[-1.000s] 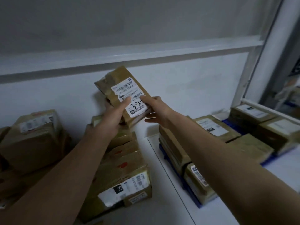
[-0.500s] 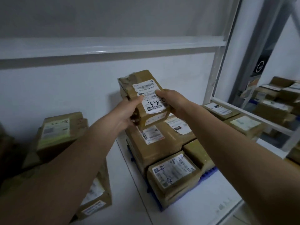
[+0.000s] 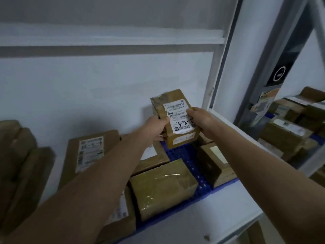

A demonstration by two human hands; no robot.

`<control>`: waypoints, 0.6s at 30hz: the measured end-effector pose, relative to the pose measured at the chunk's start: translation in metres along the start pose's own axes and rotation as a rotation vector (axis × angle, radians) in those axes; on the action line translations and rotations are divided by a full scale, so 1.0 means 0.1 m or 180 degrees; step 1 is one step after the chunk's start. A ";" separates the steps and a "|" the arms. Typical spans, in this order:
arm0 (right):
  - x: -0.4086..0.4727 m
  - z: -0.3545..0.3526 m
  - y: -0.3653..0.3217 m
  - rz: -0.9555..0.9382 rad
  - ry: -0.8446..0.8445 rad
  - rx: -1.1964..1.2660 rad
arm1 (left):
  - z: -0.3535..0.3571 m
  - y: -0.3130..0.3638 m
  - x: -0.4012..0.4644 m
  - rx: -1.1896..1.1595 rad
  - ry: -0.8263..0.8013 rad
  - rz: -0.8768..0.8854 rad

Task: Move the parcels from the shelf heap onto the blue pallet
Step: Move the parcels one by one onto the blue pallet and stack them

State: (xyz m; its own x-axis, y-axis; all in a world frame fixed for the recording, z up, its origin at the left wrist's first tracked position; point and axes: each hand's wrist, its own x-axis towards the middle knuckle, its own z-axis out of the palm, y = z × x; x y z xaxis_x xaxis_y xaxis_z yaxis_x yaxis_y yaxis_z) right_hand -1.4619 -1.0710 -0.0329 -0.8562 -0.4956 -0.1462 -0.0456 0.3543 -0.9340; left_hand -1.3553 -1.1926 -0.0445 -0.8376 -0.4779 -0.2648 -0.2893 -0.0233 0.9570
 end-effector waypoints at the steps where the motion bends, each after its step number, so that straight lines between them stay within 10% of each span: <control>1: 0.07 -0.04 0.08 0.0036 -0.0017 -0.0041 | 0.08 -0.04 0.06 0.0016 0.0046 -0.0024; 18: 0.72 -0.05 0.79 0.0591 -0.0665 -0.0283 | 0.51 -0.31 0.67 0.1246 0.0389 -0.0735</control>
State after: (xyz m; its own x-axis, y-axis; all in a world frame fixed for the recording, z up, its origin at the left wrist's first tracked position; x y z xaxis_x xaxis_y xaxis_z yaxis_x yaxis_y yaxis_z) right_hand -1.5298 -1.0749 -0.1155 -0.7300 -0.5649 -0.3846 0.0493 0.5178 -0.8541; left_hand -1.4260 -1.1785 -0.0981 -0.6768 -0.5996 -0.4271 -0.6344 0.1805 0.7517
